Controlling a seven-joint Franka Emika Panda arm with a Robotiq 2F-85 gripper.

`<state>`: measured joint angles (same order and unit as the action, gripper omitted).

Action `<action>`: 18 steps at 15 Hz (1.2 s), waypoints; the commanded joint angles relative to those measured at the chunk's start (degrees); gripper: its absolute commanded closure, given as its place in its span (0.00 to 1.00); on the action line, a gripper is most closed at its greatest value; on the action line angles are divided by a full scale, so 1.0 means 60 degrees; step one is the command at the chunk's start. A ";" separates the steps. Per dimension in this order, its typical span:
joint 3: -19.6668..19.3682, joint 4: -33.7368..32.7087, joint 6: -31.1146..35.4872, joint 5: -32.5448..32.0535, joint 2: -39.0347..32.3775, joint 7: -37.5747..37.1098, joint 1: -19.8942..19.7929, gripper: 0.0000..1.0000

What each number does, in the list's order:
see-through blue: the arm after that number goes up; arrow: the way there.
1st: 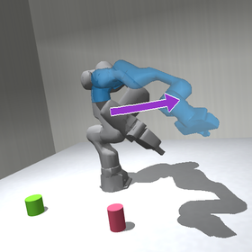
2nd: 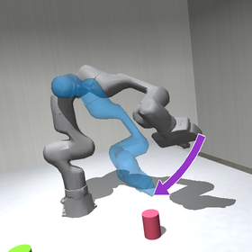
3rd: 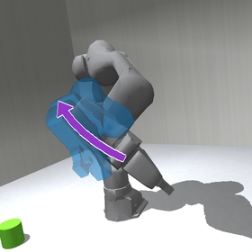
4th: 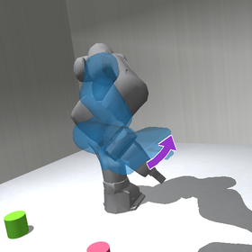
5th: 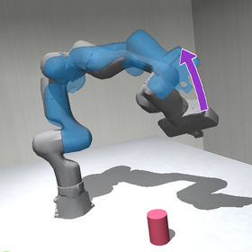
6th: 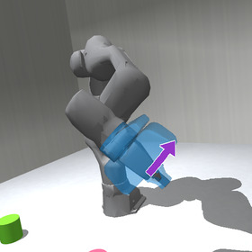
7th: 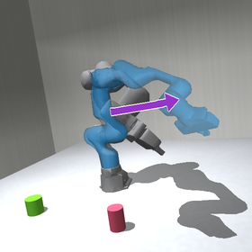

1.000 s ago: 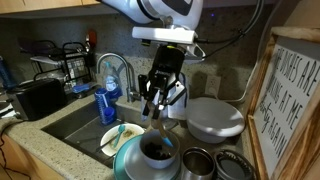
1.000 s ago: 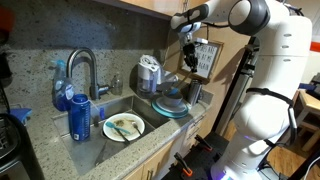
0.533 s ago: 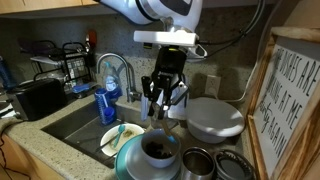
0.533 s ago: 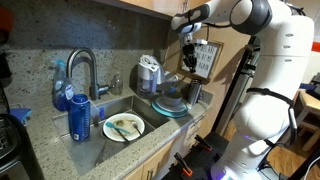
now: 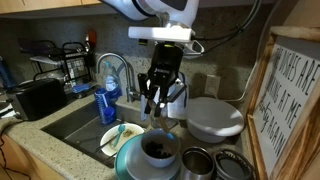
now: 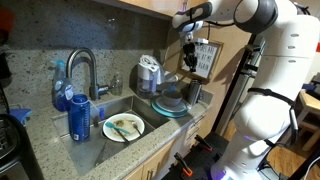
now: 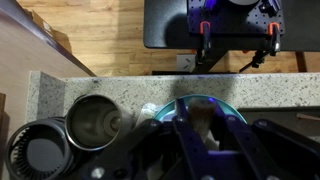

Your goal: Use the spatula to mix in the white ceramic bowl

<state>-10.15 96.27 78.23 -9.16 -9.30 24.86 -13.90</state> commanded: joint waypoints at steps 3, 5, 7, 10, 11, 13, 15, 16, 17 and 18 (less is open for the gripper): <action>0.0306 0.0702 0.0553 0.0341 0.1740 -0.0552 0.0488 0.92; 0.0405 0.0961 0.0912 0.0125 0.2142 -0.0958 0.0725 0.92; 0.0482 0.1069 0.1212 -0.0069 0.2406 -0.1459 0.0915 0.92; 0.0505 0.1413 0.1534 -0.0407 0.2795 -0.2054 0.1052 0.92; 0.0513 0.1533 0.1605 -0.0543 0.2857 -0.2241 0.1070 0.92; 0.0486 0.1776 0.1815 -0.0791 0.2952 -0.2616 0.1057 0.92; 0.0424 0.2091 0.2137 -0.1049 0.2971 -0.2918 0.0995 0.92; 0.0385 0.2223 0.2351 -0.1107 0.2954 -0.3029 0.0969 0.92; 0.0335 0.2372 0.2628 -0.1205 0.2911 -0.3117 0.0937 0.92; 0.0268 0.2530 0.3028 -0.1327 0.2865 -0.3179 0.0891 0.92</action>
<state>-7.91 107.46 90.94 -15.02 6.50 8.25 -7.93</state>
